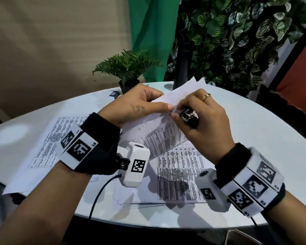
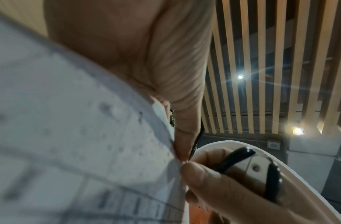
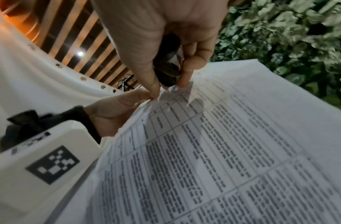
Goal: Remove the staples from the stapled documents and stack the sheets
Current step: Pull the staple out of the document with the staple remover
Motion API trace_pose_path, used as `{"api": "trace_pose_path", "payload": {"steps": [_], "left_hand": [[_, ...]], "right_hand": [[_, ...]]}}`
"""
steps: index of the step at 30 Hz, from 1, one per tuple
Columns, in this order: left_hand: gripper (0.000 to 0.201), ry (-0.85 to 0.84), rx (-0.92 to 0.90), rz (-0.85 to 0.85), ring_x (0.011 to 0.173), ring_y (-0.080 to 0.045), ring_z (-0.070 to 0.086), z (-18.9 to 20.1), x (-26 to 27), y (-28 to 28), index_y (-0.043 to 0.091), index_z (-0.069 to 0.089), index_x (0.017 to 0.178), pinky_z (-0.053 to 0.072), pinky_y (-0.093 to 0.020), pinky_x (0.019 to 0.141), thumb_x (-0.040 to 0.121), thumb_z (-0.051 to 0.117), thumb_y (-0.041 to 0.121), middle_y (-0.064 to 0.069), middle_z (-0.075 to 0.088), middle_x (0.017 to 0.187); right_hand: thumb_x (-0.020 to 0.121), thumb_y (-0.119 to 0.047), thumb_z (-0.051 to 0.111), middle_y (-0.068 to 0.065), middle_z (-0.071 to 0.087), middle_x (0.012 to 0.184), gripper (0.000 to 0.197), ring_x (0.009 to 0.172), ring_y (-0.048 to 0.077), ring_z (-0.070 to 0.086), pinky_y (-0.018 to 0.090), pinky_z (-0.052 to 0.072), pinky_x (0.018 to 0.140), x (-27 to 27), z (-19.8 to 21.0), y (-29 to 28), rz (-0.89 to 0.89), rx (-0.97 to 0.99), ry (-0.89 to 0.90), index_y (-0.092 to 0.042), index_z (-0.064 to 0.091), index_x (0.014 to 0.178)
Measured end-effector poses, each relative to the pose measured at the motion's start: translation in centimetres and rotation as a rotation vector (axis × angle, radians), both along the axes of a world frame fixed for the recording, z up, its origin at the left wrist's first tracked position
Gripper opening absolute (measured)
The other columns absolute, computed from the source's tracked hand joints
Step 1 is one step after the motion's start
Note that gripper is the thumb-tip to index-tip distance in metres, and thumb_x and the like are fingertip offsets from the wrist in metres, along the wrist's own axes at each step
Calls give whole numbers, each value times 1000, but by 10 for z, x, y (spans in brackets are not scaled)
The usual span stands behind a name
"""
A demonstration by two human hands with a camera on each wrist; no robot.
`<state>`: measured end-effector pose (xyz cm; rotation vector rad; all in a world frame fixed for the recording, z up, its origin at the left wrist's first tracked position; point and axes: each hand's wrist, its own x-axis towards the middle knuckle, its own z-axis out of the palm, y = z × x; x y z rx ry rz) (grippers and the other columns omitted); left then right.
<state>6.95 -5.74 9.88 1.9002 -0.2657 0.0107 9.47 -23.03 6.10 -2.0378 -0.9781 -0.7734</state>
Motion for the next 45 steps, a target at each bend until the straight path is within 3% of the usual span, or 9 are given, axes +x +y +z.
{"api": "trace_pose_path", "payload": {"steps": [9, 13, 18, 21, 26, 30, 36, 40, 45], "left_hand": [[13, 9, -47, 32, 62, -3, 59, -4, 2, -2, -7, 68, 88, 47, -14, 62, 85, 61, 4, 3, 68, 67], [11, -2, 9, 45, 63, -4, 56, 0, 1, -2, 5, 69, 78, 45, -15, 62, 86, 62, 6, 5, 66, 65], [33, -48, 26, 61, 78, -19, 56, 0, 3, -2, -11, 67, 94, 43, -33, 76, 78, 67, 18, -28, 67, 91], [27, -74, 12, 38, 77, -13, 57, 0, 2, -4, -9, 68, 93, 45, -26, 75, 79, 70, 13, -17, 68, 87], [8, -116, 50, 19, 70, 1, 60, 0, -1, -4, 11, 69, 80, 47, -13, 69, 84, 65, 6, 10, 68, 72], [5, -158, 136, 29, 75, -4, 63, 0, -1, -3, 14, 72, 84, 50, -23, 76, 84, 67, 16, 5, 71, 80], [16, -115, 103, 40, 77, -17, 61, -1, -1, -4, 2, 71, 87, 47, -32, 75, 85, 67, 17, -21, 70, 89], [20, -79, 106, 58, 74, -15, 59, -3, -1, 2, -4, 69, 93, 46, -27, 71, 86, 65, 14, -15, 68, 85], [14, -76, 167, 112, 67, -5, 62, -1, -1, 8, 3, 70, 89, 48, -19, 66, 88, 63, 15, -1, 71, 80]], "right_hand": [[73, -19, 67, 7, 62, 87, 16, 73, 30, 60, 41, 52, 54, -1, 9, 3, -13, -42, -40, -8, 67, 84], [75, -20, 66, 7, 63, 86, 15, 74, 29, 60, 43, 52, 58, 0, 10, 3, 7, 1, 15, -7, 68, 83], [78, -18, 65, 7, 63, 82, 13, 73, 28, 59, 45, 50, 61, 3, 12, 3, 43, 47, 75, -5, 67, 79], [79, -20, 64, 7, 63, 79, 15, 72, 27, 59, 45, 48, 62, 3, 15, 2, 47, 66, 118, -5, 67, 76], [77, -25, 62, 10, 62, 72, 24, 69, 25, 56, 41, 44, 64, 2, 21, 2, 51, 87, 274, -2, 66, 72], [72, -27, 67, 14, 59, 63, 31, 59, 20, 50, 41, 44, 60, 4, 22, 3, 36, 70, 505, 3, 63, 72], [60, -32, 62, 11, 48, 62, 41, 61, 19, 43, 45, 42, 58, 6, 16, 9, 65, 236, 727, 8, 57, 70], [75, -12, 66, 10, 47, 63, 25, 61, 14, 42, 21, 34, 51, 1, 12, 3, 116, 384, 762, 11, 56, 74], [74, -22, 71, 2, 48, 53, 25, 53, 15, 41, 30, 34, 56, 4, -10, -17, -36, 32, 738, -6, 58, 60]]}}
